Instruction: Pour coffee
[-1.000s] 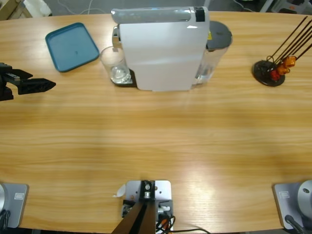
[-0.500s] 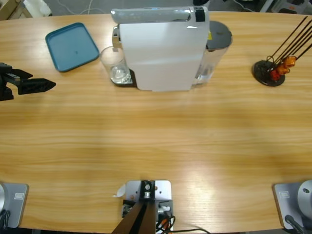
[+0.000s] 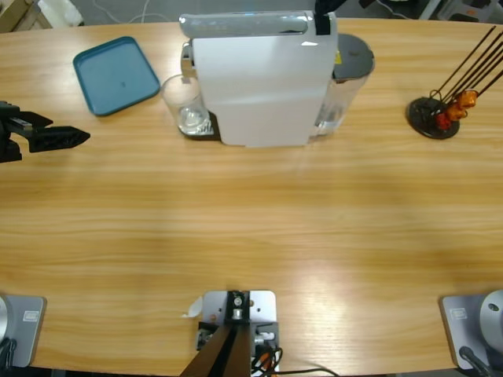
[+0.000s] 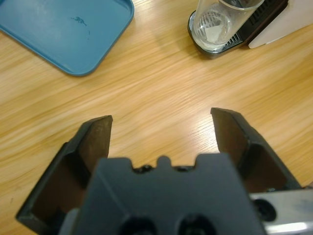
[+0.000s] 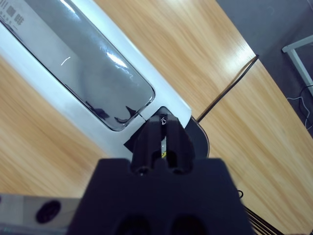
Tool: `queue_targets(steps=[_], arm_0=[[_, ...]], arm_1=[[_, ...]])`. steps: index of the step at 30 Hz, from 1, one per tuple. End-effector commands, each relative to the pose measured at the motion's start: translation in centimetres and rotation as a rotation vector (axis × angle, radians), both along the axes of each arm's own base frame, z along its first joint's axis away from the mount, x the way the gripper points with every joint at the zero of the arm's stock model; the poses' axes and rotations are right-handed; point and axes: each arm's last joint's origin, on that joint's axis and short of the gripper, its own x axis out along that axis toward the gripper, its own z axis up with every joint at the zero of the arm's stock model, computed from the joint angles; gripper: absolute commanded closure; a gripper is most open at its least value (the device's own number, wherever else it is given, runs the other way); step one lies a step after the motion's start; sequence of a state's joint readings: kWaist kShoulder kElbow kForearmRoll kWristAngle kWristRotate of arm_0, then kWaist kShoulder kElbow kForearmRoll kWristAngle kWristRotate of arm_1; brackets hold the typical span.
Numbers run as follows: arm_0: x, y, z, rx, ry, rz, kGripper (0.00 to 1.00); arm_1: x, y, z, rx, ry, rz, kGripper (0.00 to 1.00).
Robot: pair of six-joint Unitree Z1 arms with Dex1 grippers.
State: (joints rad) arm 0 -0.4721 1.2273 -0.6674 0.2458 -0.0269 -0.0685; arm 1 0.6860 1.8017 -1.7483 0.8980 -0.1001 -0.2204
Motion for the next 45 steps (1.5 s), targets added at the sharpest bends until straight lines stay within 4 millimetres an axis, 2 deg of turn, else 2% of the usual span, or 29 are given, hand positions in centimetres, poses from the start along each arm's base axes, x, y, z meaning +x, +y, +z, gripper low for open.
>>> queue_targets(steps=[1, 7, 9, 11, 14, 16, 18, 20, 22, 27, 31, 32, 33, 34, 35, 36, 40, 45], arm_0=[[0.3, -0.1, -1.2, 0.018, 0.044, 0.01, 0.124], [0.3, -0.1, -1.2, 0.019, 0.045, 0.01, 0.123], [0.3, -0.1, -1.2, 0.019, 0.045, 0.01, 0.124], [0.3, -0.1, -1.2, 0.018, 0.046, 0.009, 0.124], [0.3, -0.1, -1.3, 0.018, 0.048, 0.008, 0.124], [0.4, -0.1, -1.3, 0.018, 0.05, 0.007, 0.124], [0.4, -0.1, -1.3, 0.017, 0.05, 0.007, 0.124], [0.4, -0.1, -1.3, 0.017, 0.05, 0.007, 0.124], [0.3, -0.1, -1.3, 0.016, 0.048, 0.007, 0.124], [0.3, -0.1, -1.2, 0.014, 0.045, 0.006, 0.12], [0.2, -0.1, -1.2, 0.013, 0.044, 0.006, 0.118], [0.3, -0.1, -1.2, 0.012, 0.045, 0.005, 0.113], [0.3, -0.1, -1.2, 0.012, 0.045, 0.004, 0.105], [0.2, -0.1, -1.2, 0.012, 0.044, 0.004, 0.094], [0.2, 0.0, -1.1, 0.011, 0.042, 0.004, 0.069], [0.1, 0.0, -1.1, 0.01, 0.039, 0.004, 0.025], [0.0, 0.0, -1.1, -0.002, 0.013, -0.006, 0.009], [-0.1, -0.4, -1.5, -0.032, -0.004, -0.077, 0.009]], arm_1=[[0.5, -0.1, -3.4, -0.069, 0.091, -0.028, 1.0], [0.1, 0.0, -4.3, -0.071, 0.118, -0.031, 1.0], [0.0, 0.0, -4.0, -0.07, 0.108, -0.033, 1.0], [-0.3, -0.4, -2.3, -0.052, 0.054, -0.044, 1.0], [-1.2, -1.5, 2.0, -0.028, -0.067, -0.075, 1.0], [-1.8, -2.6, 5.6, 0.001, -0.158, -0.099, 1.0], [-2.7, -3.5, 8.2, 0.021, -0.205, -0.114, 1.0], [-3.7, -4.3, 9.4, 0.033, -0.223, -0.12, 1.0], [-4.6, -5.0, 9.6, 0.039, -0.218, -0.13, 1.0], [-8.2, -7.8, 7.3, 0.077, -0.168, -0.186, 1.0], [-11.0, -9.9, 4.4, 0.124, -0.134, -0.206, 1.0], [-11.4, -10.1, 3.6, 0.12, -0.114, -0.208, 0.849], [-11.7, -10.3, 2.8, 0.117, -0.094, -0.209, 0.495], [-11.9, -10.5, 1.9, 0.108, -0.073, -0.207, 0.232], [-12.1, -10.6, 1.0, 0.098, -0.05, -0.217, 0.069], [-12.5, -10.9, 0.1, 0.096, -0.033, -0.232, 0.005], [-15.0, -12.5, -3.4, 0.203, -0.044, -0.196, 0.0], [-17.2, -13.7, -7.8, 0.359, -0.086, -0.121, 0.0]])
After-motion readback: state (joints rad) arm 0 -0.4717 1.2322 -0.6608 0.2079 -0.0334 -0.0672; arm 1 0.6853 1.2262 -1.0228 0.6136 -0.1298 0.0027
